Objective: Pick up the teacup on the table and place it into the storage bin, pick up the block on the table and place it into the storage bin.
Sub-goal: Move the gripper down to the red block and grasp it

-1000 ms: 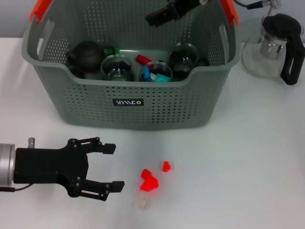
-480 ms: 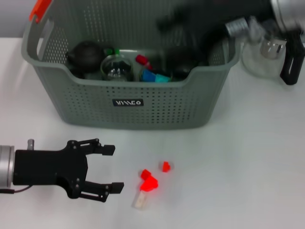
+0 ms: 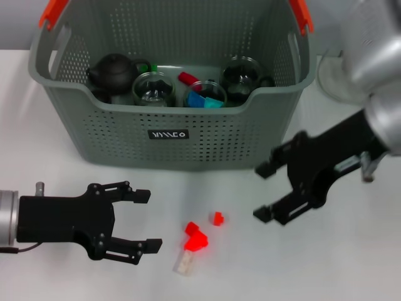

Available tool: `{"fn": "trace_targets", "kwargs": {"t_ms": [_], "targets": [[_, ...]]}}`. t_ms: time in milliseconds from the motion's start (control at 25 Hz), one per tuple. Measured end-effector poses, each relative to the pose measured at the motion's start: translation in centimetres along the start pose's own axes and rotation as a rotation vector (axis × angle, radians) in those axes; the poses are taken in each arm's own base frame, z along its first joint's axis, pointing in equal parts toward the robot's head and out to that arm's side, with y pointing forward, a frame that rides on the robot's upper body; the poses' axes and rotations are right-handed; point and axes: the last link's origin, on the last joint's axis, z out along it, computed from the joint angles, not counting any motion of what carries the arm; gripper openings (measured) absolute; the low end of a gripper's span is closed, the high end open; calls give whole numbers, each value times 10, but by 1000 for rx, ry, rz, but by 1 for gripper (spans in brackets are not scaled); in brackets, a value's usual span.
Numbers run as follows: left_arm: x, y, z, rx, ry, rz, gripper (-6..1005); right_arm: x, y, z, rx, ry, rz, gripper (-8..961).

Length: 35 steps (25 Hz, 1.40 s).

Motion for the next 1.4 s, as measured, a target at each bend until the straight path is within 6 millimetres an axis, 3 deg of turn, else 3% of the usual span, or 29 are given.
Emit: {"fn": "trace_targets", "kwargs": {"t_ms": [280,600,920,1400], "targets": [[1,-1,1,0,0,6,945,8,-17,57,15,117,-4,825],[1,-1,2,1,2,-1,945,4,-24,98,88,165,-78,824],[0,-2,4,5,3,-9,945,2,-21,119,122,168,-133,824],[-1,-1,4,6,4,-12,945,6,-19,130,126,188,-147,710]]}}
